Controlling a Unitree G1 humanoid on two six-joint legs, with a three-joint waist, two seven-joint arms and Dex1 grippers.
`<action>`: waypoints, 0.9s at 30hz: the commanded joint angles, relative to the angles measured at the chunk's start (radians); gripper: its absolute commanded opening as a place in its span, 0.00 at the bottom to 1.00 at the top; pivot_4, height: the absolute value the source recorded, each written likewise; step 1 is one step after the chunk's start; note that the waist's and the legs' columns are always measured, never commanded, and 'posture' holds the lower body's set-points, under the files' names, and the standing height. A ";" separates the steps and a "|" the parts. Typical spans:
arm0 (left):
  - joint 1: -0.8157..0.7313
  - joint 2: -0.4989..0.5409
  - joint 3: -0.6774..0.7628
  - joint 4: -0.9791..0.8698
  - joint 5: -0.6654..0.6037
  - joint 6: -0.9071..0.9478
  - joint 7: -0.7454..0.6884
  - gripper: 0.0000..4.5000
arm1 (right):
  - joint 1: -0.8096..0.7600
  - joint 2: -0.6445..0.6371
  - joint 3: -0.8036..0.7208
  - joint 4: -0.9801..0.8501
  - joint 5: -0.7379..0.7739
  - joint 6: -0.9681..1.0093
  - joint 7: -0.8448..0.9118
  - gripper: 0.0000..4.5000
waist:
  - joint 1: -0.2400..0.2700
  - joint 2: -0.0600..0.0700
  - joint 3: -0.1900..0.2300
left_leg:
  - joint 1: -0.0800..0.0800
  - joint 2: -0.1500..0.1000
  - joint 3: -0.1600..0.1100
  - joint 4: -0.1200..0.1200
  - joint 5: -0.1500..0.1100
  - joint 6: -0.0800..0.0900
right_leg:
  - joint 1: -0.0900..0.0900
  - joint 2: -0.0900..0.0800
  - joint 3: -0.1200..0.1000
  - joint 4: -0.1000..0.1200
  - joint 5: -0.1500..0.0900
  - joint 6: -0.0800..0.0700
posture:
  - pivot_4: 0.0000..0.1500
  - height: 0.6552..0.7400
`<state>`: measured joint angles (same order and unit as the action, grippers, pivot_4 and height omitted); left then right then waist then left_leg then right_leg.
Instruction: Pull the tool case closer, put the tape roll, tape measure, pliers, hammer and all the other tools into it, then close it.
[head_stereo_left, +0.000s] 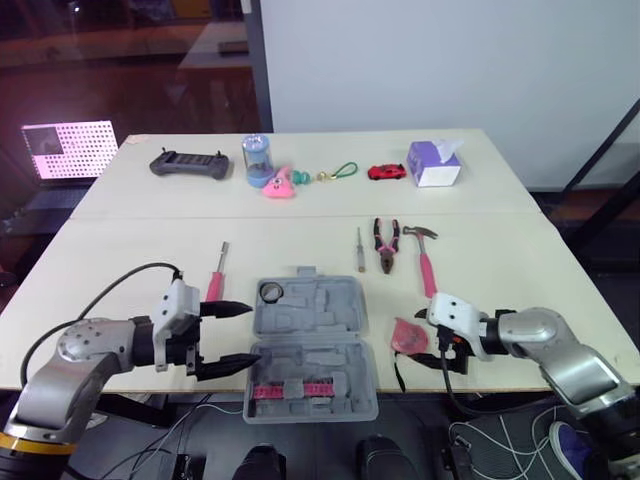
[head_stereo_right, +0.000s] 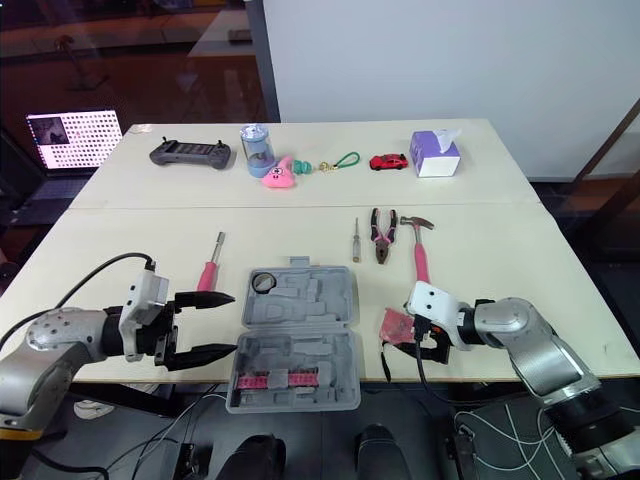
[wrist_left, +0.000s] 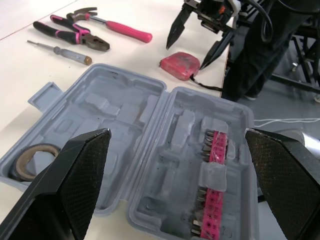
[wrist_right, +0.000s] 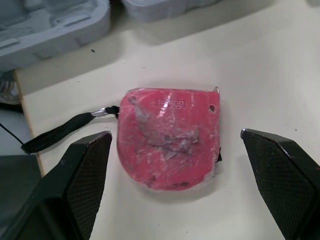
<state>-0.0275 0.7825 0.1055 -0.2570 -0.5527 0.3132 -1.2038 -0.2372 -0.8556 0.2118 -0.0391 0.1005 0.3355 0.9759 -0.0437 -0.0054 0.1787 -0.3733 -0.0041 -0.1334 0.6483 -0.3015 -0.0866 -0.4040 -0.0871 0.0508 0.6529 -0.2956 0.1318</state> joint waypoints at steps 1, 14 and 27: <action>0.010 0.014 0.026 -0.029 0.003 -0.017 0.005 1.00 | -0.019 0.018 -0.001 0.020 -0.024 -0.010 -0.007 0.98 | 0.000 0.000 0.000 | 0.000 0.000 0.000 0.000 0.000 0.000 | 0.000 0.000 0.000 0.000 0.000 0.000 | 1.00 1.00; 0.018 0.024 0.039 -0.019 0.003 -0.017 0.011 1.00 | -0.015 0.079 -0.003 0.027 -0.004 0.022 0.019 0.64 | -0.001 0.000 0.000 | 0.000 0.000 0.000 0.000 0.000 0.000 | 0.000 0.000 0.000 0.000 0.000 0.000 | 1.00 1.00; 0.080 0.019 0.097 0.012 0.013 -0.040 0.030 1.00 | -0.166 0.022 0.026 -0.142 -0.061 0.143 0.065 0.64 | -0.003 0.001 0.000 | 0.000 0.000 0.000 0.000 0.000 0.000 | -0.001 0.000 0.000 0.001 0.000 0.000 | 1.00 1.00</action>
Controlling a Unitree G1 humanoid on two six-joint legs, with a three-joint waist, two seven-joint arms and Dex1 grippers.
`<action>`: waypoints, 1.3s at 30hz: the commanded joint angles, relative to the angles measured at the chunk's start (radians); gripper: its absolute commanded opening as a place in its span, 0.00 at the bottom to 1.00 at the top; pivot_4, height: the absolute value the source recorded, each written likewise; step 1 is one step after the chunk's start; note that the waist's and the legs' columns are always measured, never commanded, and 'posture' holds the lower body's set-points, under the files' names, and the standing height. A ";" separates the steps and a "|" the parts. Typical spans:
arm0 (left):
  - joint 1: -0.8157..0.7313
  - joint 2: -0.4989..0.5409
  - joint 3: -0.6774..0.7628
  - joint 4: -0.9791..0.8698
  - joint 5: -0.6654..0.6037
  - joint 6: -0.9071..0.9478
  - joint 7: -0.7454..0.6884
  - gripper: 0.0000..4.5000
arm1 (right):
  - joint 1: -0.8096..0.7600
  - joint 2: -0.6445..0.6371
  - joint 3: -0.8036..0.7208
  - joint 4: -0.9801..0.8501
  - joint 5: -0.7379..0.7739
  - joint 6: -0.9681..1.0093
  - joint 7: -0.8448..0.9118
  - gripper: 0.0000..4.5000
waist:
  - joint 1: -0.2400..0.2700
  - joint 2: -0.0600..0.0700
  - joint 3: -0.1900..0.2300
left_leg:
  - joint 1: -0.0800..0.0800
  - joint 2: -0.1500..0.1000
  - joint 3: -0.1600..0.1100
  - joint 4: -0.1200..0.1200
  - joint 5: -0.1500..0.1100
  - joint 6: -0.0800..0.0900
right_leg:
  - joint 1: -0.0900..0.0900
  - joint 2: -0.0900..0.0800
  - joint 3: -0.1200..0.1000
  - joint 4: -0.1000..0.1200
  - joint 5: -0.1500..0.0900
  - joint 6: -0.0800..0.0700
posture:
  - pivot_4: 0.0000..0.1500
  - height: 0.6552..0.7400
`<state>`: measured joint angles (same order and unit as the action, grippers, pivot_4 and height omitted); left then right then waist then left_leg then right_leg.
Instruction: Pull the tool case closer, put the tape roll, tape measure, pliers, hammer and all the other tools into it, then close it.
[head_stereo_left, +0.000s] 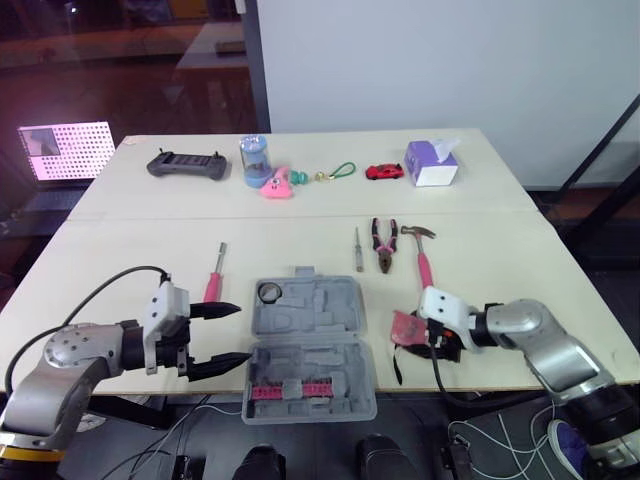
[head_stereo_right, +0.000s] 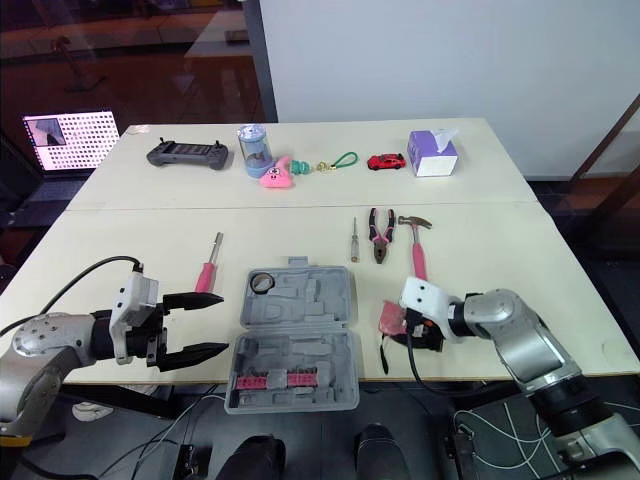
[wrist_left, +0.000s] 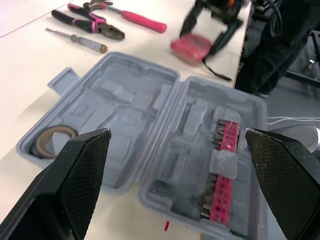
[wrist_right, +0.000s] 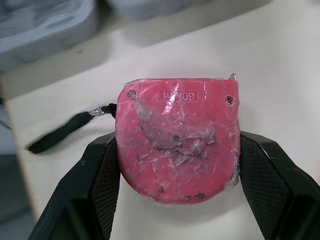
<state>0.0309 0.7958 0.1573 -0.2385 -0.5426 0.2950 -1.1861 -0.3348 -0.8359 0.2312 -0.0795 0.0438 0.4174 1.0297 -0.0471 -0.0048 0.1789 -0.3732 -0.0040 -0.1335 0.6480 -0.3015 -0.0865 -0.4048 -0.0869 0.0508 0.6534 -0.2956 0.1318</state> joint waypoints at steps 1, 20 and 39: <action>0.032 0.003 0.050 -0.007 0.005 -0.027 0.016 1.00 | -0.102 -0.009 0.034 -0.120 -0.026 0.084 0.030 0.64 | 0.001 0.000 0.000 | 0.000 0.000 0.000 0.000 0.000 0.000 | 0.000 0.000 0.000 0.000 0.000 0.000 | 1.00 1.00; 0.187 -0.016 0.145 -0.105 -0.008 -0.040 0.097 1.00 | -0.713 0.279 0.505 0.230 -0.256 0.292 0.193 0.64 | 0.003 0.000 0.000 | -0.002 0.000 0.000 0.000 0.000 -0.001 | -0.003 -0.001 -0.001 0.000 0.000 0.000 | 1.00 1.00; 0.305 -0.050 0.192 -0.216 -0.013 -0.026 0.191 1.00 | -0.773 0.480 0.520 0.631 -0.393 0.020 0.108 0.64 | -0.023 0.000 0.000 | -0.002 0.000 0.000 -0.001 0.001 -0.001 | -0.004 -0.001 0.000 0.002 0.000 0.000 | 1.00 1.00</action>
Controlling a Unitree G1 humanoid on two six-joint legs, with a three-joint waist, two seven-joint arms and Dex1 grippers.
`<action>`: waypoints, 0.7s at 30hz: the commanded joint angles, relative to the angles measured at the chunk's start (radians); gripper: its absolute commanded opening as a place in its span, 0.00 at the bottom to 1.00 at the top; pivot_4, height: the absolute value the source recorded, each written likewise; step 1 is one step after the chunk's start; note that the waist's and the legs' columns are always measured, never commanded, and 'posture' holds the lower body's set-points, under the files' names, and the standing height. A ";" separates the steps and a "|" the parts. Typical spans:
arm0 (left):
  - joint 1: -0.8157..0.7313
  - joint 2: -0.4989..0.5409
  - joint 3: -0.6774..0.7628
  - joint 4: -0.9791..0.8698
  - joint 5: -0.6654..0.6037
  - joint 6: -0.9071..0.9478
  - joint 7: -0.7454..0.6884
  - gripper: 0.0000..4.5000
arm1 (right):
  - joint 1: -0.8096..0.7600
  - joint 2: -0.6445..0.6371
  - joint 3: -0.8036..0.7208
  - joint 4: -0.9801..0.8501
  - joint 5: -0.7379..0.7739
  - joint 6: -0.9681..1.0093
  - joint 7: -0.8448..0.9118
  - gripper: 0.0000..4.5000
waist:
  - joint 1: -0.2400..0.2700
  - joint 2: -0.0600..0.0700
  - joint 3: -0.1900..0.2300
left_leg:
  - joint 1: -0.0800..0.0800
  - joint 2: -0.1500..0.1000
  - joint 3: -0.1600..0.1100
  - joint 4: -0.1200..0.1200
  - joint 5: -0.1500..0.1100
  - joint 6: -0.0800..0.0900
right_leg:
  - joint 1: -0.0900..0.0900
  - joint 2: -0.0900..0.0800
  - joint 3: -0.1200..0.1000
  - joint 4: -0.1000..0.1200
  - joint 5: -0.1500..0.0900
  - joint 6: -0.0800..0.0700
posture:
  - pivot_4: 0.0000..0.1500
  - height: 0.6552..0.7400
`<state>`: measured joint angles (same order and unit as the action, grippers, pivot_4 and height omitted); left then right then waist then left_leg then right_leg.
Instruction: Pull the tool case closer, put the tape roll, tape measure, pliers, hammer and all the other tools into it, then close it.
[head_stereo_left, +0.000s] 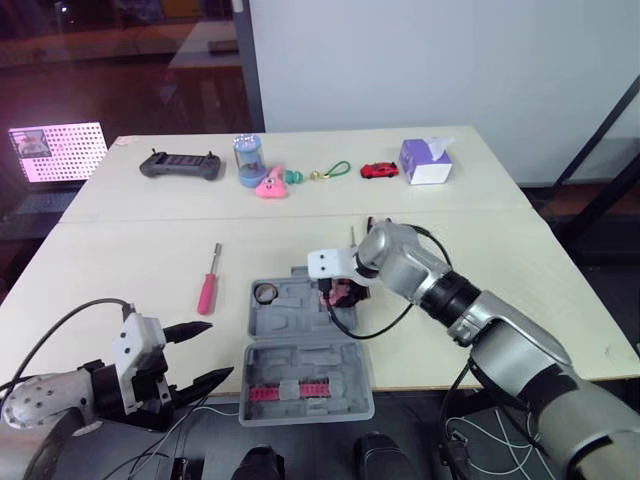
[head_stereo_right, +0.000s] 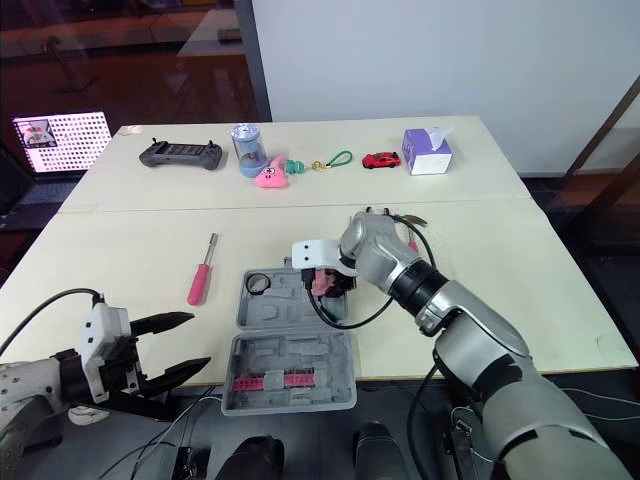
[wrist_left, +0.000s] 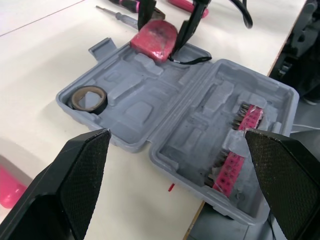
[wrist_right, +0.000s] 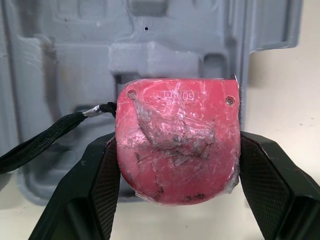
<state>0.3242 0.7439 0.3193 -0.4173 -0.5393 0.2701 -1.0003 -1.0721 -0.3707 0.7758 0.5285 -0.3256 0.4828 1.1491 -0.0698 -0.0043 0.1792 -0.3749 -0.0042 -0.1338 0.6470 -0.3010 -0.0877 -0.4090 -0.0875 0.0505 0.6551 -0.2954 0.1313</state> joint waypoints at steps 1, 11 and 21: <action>0.014 0.002 0.031 -0.040 -0.016 0.000 0.006 1.00 | -0.037 0.019 -0.026 0.035 -0.028 -0.055 -0.012 0.64 | 0.000 0.000 0.000 | 0.000 0.000 0.000 0.000 0.000 0.000 | 0.000 0.000 0.000 0.000 0.000 0.000 | 1.00 1.00; 0.002 0.010 0.011 -0.044 -0.006 0.008 0.007 1.00 | -0.045 0.025 -0.065 0.055 -0.063 -0.122 -0.032 0.93 | 0.000 0.000 0.000 | 0.000 0.000 0.000 0.000 0.000 0.000 | 0.000 0.000 0.000 0.000 0.000 0.000 | 1.00 1.00; -0.041 0.015 -0.002 -0.034 -0.006 0.024 0.001 1.00 | 0.057 -0.093 -0.243 -0.291 0.065 -0.034 0.089 0.99 | 0.001 0.000 0.000 | 0.000 0.000 0.000 0.000 0.000 0.000 | 0.000 0.000 0.000 0.000 0.000 0.000 | 1.00 1.00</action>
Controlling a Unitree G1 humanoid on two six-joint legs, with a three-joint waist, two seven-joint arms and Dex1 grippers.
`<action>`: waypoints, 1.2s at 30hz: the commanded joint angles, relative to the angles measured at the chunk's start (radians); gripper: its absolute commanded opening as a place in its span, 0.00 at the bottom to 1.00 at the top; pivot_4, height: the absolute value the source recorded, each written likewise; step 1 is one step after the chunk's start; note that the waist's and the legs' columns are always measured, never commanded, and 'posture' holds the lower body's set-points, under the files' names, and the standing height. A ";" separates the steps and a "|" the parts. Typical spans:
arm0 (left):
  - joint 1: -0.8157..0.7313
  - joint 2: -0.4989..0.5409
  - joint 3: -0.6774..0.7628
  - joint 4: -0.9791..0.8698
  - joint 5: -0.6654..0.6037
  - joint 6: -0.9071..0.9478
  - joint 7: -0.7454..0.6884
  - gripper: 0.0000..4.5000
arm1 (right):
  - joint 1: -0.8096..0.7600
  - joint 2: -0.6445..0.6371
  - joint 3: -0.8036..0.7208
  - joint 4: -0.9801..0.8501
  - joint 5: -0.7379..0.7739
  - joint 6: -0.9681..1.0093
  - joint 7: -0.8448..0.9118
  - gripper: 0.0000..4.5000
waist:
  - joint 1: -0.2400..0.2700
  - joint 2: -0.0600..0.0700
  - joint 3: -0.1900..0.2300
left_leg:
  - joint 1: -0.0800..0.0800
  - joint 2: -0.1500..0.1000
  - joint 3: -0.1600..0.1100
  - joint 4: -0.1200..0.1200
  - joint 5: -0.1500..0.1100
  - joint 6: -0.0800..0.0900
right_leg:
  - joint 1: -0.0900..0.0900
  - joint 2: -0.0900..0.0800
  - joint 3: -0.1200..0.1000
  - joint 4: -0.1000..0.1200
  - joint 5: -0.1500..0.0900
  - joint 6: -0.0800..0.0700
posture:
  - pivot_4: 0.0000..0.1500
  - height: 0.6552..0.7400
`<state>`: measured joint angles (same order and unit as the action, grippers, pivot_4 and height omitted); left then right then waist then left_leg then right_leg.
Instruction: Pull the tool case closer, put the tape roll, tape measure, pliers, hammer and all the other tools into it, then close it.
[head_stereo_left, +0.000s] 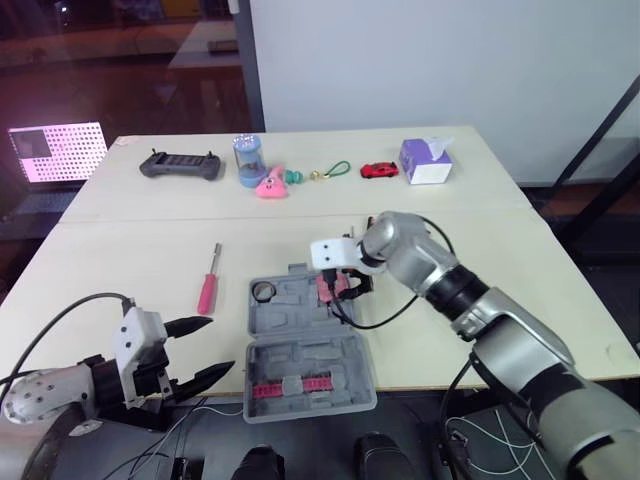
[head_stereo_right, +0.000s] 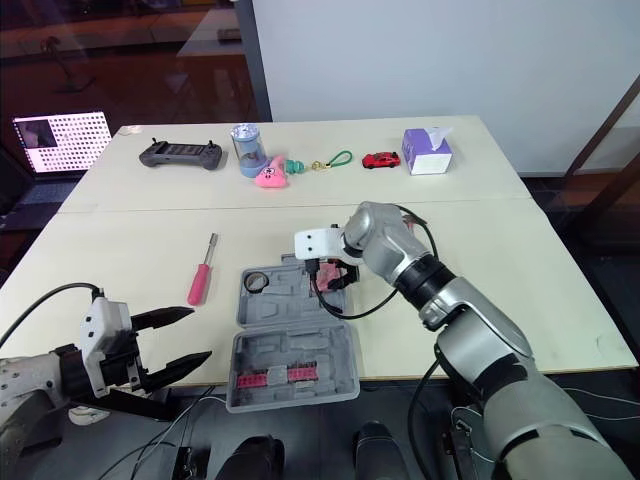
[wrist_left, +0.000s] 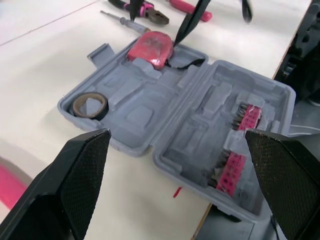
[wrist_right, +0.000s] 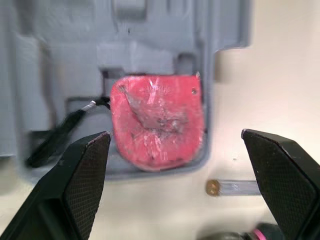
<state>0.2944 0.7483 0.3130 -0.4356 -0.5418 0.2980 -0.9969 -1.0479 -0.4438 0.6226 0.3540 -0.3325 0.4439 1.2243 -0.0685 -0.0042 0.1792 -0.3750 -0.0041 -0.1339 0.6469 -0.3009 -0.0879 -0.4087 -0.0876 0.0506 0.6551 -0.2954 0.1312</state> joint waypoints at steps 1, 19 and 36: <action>-0.014 0.010 0.004 -0.013 -0.003 -0.004 -0.003 1.00 | 0.053 -0.024 -0.123 -0.146 0.101 0.012 0.013 0.99 | 0.000 0.000 0.000 | 0.000 0.000 0.000 0.000 0.000 0.000 | 0.000 0.000 0.000 0.000 0.000 0.000 | 1.00 1.00; -0.119 0.025 -0.023 0.052 -0.011 0.007 -0.037 1.00 | 0.287 0.057 -0.363 -0.051 0.346 -0.119 -0.172 0.28 | -0.001 0.000 0.000 | 0.001 0.000 0.000 0.000 0.000 0.000 | 0.001 0.000 0.000 0.000 0.000 0.000 | 1.00 1.00; -0.120 0.029 -0.018 0.067 -0.001 0.011 -0.051 1.00 | 0.267 0.172 -0.364 0.495 0.300 -0.278 -0.260 0.28 | -0.002 -0.001 -0.002 | 0.003 0.000 0.000 0.000 0.000 0.000 | 0.004 0.000 0.000 0.000 0.000 0.000 | 1.00 1.00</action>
<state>0.1817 0.7653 0.2880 -0.3599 -0.5410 0.3176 -1.0419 -0.8039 -0.2862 0.2448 0.7724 -0.0229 0.1546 0.9547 -0.0707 -0.0053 0.1773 -0.3714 -0.0041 -0.1334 0.6473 -0.3008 -0.0880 -0.4046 -0.0872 0.0510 0.6551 -0.2954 0.1312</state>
